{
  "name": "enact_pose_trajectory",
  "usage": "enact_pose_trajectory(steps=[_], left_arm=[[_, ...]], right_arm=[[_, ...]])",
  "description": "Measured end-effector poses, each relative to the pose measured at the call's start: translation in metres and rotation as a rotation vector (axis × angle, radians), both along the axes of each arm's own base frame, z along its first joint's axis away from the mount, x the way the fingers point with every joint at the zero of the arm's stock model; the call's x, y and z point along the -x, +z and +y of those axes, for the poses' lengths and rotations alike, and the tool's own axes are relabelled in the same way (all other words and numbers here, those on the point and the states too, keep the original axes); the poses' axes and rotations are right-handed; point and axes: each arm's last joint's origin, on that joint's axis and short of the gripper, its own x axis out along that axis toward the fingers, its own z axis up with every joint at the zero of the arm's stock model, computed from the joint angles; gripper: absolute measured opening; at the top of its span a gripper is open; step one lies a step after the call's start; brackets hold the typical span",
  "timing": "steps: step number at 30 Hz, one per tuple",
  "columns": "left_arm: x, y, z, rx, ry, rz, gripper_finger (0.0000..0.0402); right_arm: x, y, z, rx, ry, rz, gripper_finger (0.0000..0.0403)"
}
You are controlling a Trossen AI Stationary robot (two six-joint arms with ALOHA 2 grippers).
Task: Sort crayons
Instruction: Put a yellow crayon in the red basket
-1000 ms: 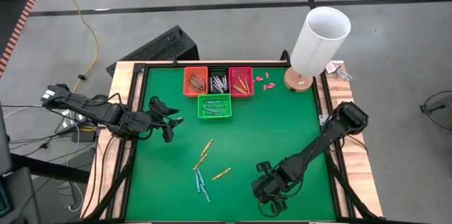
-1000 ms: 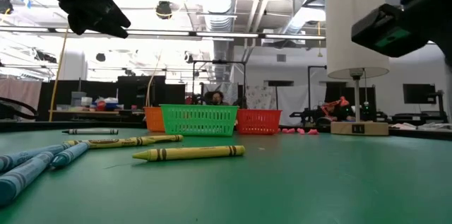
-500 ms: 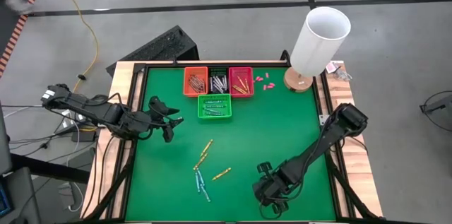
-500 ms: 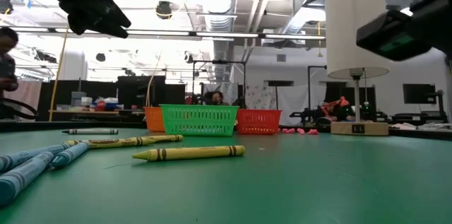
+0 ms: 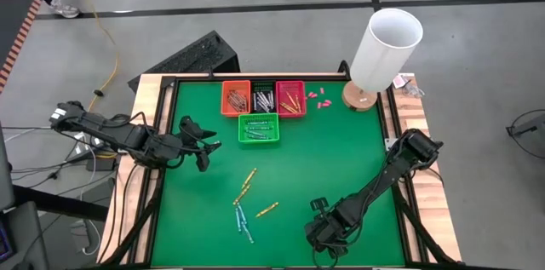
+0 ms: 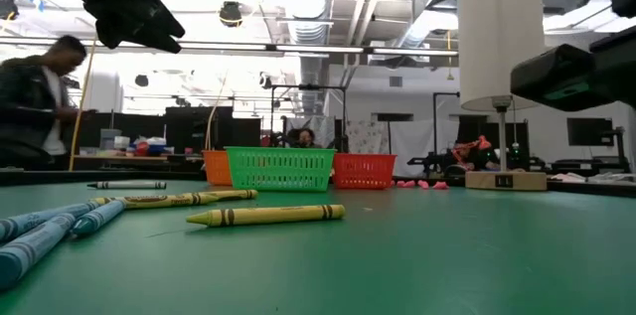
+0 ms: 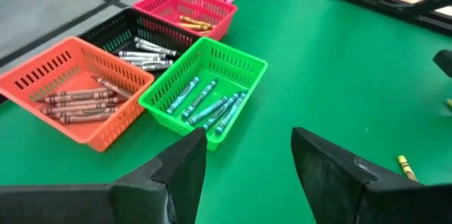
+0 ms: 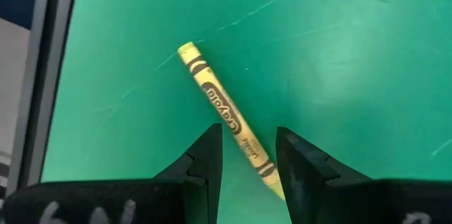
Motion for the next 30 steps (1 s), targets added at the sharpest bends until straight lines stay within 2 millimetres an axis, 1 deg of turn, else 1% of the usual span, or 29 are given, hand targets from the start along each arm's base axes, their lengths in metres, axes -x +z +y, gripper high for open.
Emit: enact_pose_trajectory(steps=[6, 9, 13, 15, 18, 25, 27, 30], left_arm=[[0.0, 0.0, 0.0, -0.001, 0.001, 0.0, 0.0197], [0.0, 0.0, 0.0, -0.002, 0.003, 0.0, 0.0197], [0.0, 0.0, 0.0, 0.002, -0.003, 0.001, 0.0197], [0.0, 0.0, 0.0, 0.002, -0.003, -0.001, 0.0197], [0.0, 0.0, 0.0, 0.003, -0.003, -0.002, 0.0197], [0.0, 0.0, 0.0, 0.003, -0.003, -0.002, 0.0197], [0.0, 0.0, 0.0, 0.003, -0.003, -0.002, 0.0197], [0.0, 0.0, 0.0, 0.003, -0.003, -0.002, 0.0197]], right_arm=[[-0.001, 0.0, -0.001, 0.045, -0.018, -0.036, 0.0127], [-0.002, -0.005, -0.001, 0.063, -0.021, -0.028, 0.0122], [-0.004, -0.015, 0.001, 0.082, -0.018, -0.01, 0.011], [-0.004, -0.023, 0.003, 0.093, -0.01, 0.011, 0.0102], [-0.002, -0.025, 0.002, 0.109, -0.01, 0.023, 0.0083], [-0.009, -0.02, -0.008, 0.105, -0.071, 0.04, 0.0014], [-0.012, -0.018, -0.011, 0.104, -0.103, 0.05, 0.0006], [-0.018, -0.012, -0.015, 0.096, -0.135, 0.059, 0.0008]])
